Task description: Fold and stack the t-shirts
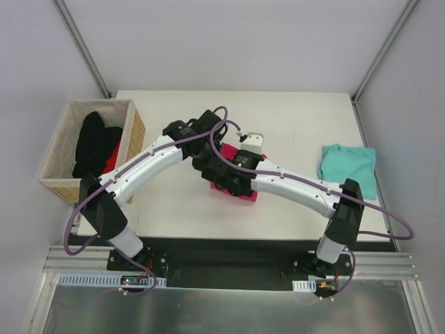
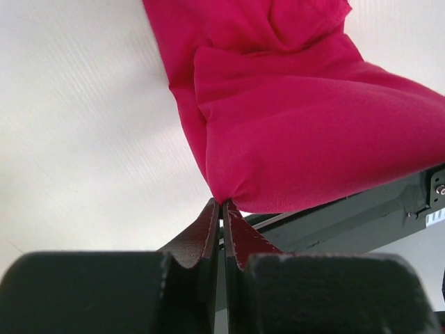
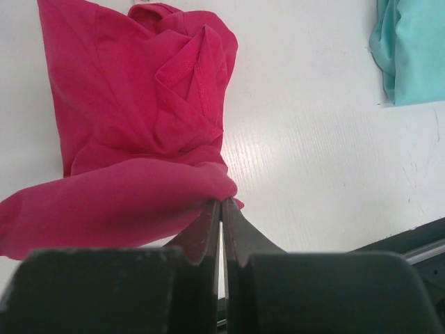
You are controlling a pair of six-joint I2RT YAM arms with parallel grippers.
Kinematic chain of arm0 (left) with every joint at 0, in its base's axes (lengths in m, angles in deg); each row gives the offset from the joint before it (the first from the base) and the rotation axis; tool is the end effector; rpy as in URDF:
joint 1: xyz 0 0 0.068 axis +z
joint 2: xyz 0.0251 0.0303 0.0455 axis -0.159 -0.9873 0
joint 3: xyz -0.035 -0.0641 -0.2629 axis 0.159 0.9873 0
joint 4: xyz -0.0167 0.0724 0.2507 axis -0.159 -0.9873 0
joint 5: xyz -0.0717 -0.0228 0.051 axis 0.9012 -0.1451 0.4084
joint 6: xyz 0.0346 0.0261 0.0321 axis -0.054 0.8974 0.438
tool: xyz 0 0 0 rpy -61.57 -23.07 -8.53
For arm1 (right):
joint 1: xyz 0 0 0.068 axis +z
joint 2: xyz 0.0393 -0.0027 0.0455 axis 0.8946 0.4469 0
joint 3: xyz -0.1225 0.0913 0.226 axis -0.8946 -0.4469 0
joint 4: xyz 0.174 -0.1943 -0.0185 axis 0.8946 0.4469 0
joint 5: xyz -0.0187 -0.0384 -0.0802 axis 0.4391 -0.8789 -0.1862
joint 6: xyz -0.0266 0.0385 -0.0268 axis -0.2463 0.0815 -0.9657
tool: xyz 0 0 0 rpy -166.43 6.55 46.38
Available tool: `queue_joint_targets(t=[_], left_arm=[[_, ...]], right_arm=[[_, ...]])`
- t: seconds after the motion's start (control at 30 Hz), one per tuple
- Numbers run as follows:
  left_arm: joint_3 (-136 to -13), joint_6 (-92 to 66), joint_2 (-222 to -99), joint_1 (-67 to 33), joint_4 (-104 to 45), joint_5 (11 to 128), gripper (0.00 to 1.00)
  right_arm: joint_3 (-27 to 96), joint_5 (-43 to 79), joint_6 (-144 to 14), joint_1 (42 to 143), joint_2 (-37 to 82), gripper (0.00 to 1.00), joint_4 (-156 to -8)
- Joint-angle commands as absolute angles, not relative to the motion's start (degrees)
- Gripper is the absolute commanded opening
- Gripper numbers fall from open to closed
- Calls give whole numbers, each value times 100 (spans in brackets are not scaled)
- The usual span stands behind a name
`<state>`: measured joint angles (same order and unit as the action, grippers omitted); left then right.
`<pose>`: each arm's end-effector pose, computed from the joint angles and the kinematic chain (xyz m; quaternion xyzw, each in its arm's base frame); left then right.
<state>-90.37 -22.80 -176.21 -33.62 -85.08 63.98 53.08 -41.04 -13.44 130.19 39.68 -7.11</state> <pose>0.2447 -0.2286 0.3318 0.1823 0.9406 -0.1709 0.2298 0.1538 0.2872 0.3202 -0.0273 0.8972 -0.1315 0.4206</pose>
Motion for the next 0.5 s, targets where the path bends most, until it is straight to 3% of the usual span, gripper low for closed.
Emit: queue_joint_targets(t=[0.0,0.47], left_arm=[[-9350,-2078,-17760,-3138,-8660,6344,1],[-10255,-1673,-18665,-2882,-8634,6581,0]], right_arm=[[5567,-4301,-1613,12893,4034,1,-225],[5647,-4372,-1771,12498,4245,1,-296]])
